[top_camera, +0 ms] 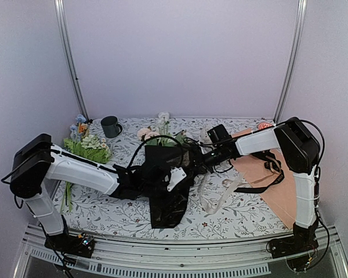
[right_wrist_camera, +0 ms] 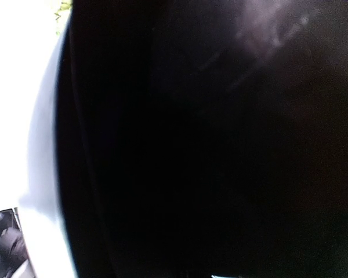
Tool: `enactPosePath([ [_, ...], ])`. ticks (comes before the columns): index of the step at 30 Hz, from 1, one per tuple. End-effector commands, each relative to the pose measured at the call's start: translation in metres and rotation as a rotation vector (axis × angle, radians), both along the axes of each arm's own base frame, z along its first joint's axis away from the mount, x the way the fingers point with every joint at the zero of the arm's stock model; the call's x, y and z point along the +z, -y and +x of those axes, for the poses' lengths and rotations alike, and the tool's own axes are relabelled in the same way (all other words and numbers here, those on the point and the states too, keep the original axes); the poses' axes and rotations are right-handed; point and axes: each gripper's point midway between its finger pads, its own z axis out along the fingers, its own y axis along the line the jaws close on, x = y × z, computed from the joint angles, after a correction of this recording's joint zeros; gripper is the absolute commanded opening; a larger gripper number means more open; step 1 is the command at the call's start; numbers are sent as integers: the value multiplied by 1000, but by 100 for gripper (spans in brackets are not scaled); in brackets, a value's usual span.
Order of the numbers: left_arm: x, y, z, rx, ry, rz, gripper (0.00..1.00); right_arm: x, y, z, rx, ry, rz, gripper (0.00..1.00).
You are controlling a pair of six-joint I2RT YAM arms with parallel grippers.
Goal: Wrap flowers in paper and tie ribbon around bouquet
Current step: Pick up the folded bouquet from the center of the board.
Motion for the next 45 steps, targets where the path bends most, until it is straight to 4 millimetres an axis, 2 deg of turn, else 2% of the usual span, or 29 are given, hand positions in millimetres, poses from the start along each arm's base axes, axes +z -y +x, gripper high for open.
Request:
enactPosePath([
  [1,55,46,-44,-209,126,-86,78,13,-4,9,-3,37,32,0],
  [3,56,65,-60,-310,116,-94,78,13,-4,9,0,41,33,0],
  [5,46,81,-66,-383,96,-74,78,12,-4,9,3,46,32,0],
  [8,23,104,-62,-414,52,-19,78,11,-4,11,5,57,25,0],
  [10,-8,115,-60,-423,-1,58,78,9,-3,10,7,58,17,0],
  [11,-13,118,-59,-425,-6,72,78,8,-2,10,8,59,14,0],
  [16,-34,125,-47,-411,2,127,80,8,-1,9,18,71,8,0],
  [20,-51,119,-32,-336,-11,187,78,14,-1,10,18,83,10,0],
  [21,-53,118,-32,-330,-19,192,75,15,-1,10,18,88,9,0],
  [23,-57,117,-38,-334,-58,195,58,18,-1,11,17,96,8,0],
  [25,-63,110,-44,-324,-96,205,34,20,-1,12,16,101,5,0],
  [27,-69,101,-49,-315,-124,218,0,24,-1,13,14,108,4,0],
  [29,-62,93,-59,-326,-131,199,0,26,-1,14,13,112,4,0],
  [30,-51,92,-68,-349,-125,166,0,27,-1,14,12,111,4,0],
  [31,-29,91,-79,-378,-108,111,0,29,-2,14,14,112,6,0],
  [32,-28,85,-91,-398,-110,96,0,30,-2,14,13,110,7,0],
  [34,7,75,-116,-443,-117,8,0,35,-4,14,17,109,18,0],
  [35,12,67,-129,-459,-150,-11,0,38,-5,13,22,106,27,0],
  [40,12,18,-174,-449,-367,-58,0,59,-7,11,26,102,63,0],
  [45,3,-29,-199,-368,-532,-90,0,76,-4,12,26,103,83,0],
])
